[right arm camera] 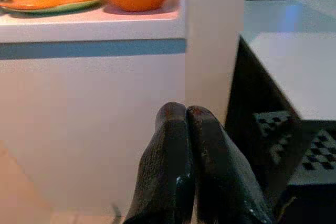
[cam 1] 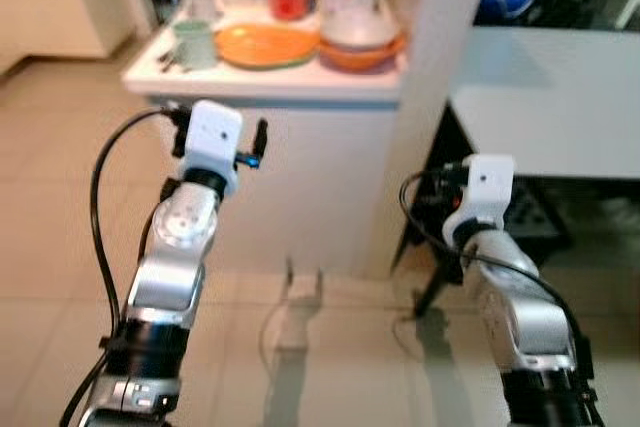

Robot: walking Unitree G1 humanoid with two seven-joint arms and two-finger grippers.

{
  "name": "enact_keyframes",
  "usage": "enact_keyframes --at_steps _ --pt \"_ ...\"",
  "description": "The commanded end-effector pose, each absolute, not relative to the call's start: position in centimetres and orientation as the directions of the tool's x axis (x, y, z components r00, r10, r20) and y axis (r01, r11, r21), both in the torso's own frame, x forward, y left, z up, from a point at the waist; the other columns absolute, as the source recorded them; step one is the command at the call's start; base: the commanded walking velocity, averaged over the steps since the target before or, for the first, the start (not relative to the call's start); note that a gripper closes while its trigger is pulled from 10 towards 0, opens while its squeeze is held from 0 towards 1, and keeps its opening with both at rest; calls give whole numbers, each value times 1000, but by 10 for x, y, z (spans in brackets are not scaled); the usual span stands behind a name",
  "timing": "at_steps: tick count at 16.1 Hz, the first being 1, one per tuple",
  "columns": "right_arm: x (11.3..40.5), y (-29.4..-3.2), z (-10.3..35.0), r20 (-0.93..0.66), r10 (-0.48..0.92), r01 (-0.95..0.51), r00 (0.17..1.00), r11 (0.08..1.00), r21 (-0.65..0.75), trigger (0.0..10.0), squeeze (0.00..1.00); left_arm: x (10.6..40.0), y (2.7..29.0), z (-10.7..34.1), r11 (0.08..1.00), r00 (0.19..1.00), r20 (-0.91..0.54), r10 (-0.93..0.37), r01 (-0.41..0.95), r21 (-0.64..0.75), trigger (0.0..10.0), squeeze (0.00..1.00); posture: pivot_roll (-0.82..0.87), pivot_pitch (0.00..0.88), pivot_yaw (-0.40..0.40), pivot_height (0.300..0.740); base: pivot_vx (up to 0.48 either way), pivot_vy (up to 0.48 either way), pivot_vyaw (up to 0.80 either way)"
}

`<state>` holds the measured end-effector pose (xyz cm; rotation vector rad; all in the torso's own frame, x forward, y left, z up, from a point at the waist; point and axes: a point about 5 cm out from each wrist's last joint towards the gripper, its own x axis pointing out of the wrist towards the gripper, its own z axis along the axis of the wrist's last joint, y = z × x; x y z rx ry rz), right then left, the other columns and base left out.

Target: Setting the table

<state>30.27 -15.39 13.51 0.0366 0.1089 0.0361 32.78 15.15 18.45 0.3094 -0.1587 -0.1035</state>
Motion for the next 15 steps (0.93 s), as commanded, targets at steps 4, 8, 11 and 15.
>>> enact_keyframes --at_steps 4,8,11,15 --pt "298 -161 132 -127 10 -7 992 1000 22 10000 0 326 148 186 944 980 139 -143 93 316 10000 0 3 0 7 740 0 387 0" --pt "296 -160 131 -137 18 -16 990 1000 20 10000 0 324 153 189 930 983 158 -94 31 365 10000 0 4 0 -4 740 0 -309 0" --pt "294 -163 132 -142 9 -8 990 1000 11 10000 0 323 152 184 953 988 136 -77 33 300 10000 0 -10 0 -1 740 0 -137 0" --pt "295 -167 133 -143 2 -2 990 1000 1 10000 0 322 143 186 955 982 152 -112 64 291 10000 0 -10 0 -11 740 0 0 0"
